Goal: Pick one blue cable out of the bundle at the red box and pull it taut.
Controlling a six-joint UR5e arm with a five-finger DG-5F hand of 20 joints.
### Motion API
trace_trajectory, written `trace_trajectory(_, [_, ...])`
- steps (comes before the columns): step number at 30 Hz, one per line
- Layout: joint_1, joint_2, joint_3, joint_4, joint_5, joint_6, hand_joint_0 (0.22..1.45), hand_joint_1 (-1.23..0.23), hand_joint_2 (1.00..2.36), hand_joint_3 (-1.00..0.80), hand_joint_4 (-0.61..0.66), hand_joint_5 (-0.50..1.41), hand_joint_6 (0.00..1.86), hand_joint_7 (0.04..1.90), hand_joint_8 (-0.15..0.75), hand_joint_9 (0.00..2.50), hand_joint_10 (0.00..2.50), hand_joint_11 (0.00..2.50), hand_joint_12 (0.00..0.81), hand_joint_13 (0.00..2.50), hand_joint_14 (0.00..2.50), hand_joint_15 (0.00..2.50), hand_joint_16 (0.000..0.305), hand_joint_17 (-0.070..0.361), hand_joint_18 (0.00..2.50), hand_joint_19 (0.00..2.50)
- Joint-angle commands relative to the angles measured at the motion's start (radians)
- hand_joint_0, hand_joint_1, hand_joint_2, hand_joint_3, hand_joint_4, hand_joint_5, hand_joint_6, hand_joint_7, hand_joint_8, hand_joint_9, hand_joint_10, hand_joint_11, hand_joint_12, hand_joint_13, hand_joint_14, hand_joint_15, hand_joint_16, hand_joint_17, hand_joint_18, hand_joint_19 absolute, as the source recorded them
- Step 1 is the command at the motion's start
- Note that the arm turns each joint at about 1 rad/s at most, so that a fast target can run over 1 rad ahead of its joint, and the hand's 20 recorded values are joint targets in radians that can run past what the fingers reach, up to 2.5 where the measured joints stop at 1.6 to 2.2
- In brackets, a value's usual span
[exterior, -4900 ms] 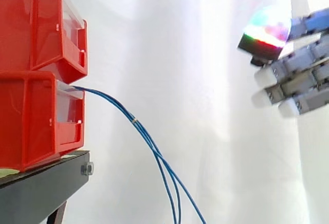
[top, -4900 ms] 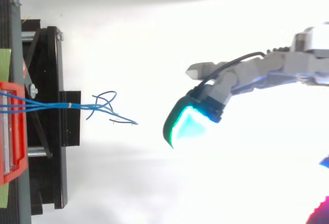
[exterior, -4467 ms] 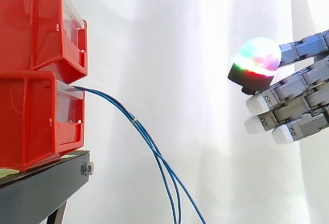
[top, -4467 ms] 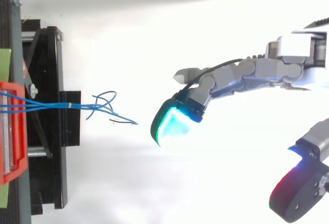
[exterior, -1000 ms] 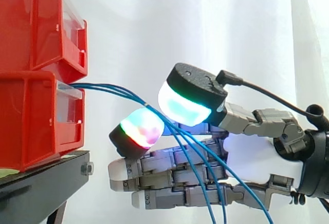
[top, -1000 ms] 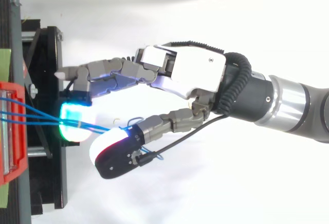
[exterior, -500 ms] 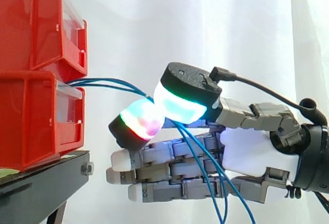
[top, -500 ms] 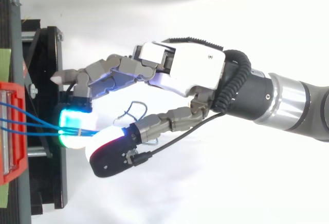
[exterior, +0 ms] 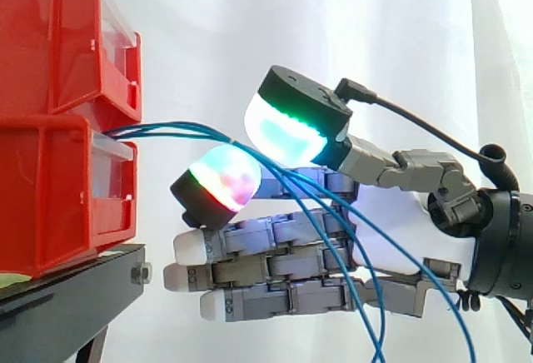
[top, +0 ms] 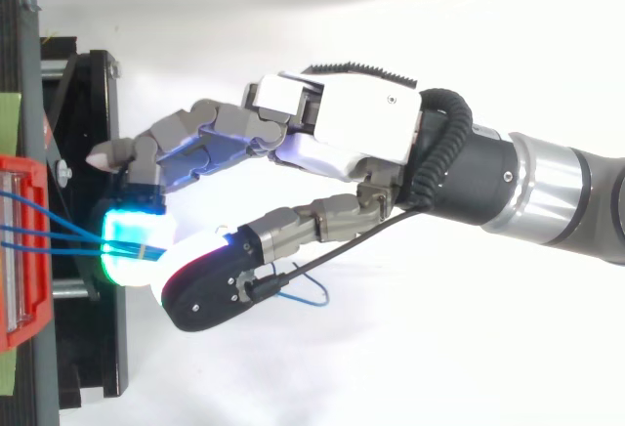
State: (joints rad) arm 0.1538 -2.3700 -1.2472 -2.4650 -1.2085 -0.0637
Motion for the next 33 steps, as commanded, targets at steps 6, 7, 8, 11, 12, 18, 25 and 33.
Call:
trace_trajectory(6, [-0.002,0.000,0.006,-0.026,0.000,0.013,0.62,-0.64,1.01,-0.41,0.18,-0.15,0.79,0.98,0.327,0.76,0.01,0.48,0.320,0.37,0.01,0.16,0.043,0.098,0.34,0.25])
trace_trajectory(7, [0.000,0.000,0.006,-0.026,0.000,0.013,0.62,-0.64,1.01,-0.40,0.18,-0.16,0.80,0.98,0.328,0.77,0.01,0.48,0.319,0.37,0.01,0.17,0.043,0.098,0.34,0.25])
trace_trajectory(8, [0.000,0.000,0.006,-0.026,0.000,0.013,0.62,-0.65,1.01,-0.36,0.18,-0.16,0.81,0.99,0.335,0.78,0.01,0.49,0.320,0.37,0.01,0.16,0.044,0.098,0.35,0.25])
trace_trajectory(11, [0.000,0.000,0.006,-0.026,0.000,0.013,0.63,-0.69,1.01,-0.27,0.19,-0.16,0.85,1.00,0.342,0.81,0.01,0.57,0.324,0.39,0.01,0.17,0.044,0.099,0.37,0.26])
trace_trajectory(12, [0.000,0.000,0.006,-0.026,0.000,0.013,0.63,-0.72,1.01,-0.25,0.19,-0.16,0.86,1.00,0.341,0.81,0.01,0.58,0.324,0.39,0.01,0.18,0.044,0.099,0.38,0.25])
trace_trajectory(18, [0.000,0.000,0.006,-0.026,0.000,0.016,0.66,-0.82,1.02,-0.23,0.17,-0.17,0.86,1.07,0.355,0.84,0.02,0.63,0.329,0.42,0.01,0.18,0.046,0.103,0.43,0.23])
trace_trajectory(25, [-0.002,0.009,0.009,-0.052,-0.006,0.041,0.78,-0.93,1.00,-0.48,0.18,-0.18,0.86,1.07,0.359,0.83,0.02,0.65,0.337,0.41,0.01,0.16,0.047,0.106,0.44,0.17])
trace_trajectory(33, [-0.007,0.035,0.008,-0.120,-0.022,0.051,0.73,-0.89,1.00,-0.50,0.26,-0.18,0.85,1.02,0.342,0.80,0.01,0.66,0.336,0.41,0.01,0.16,0.048,0.107,0.47,0.19])
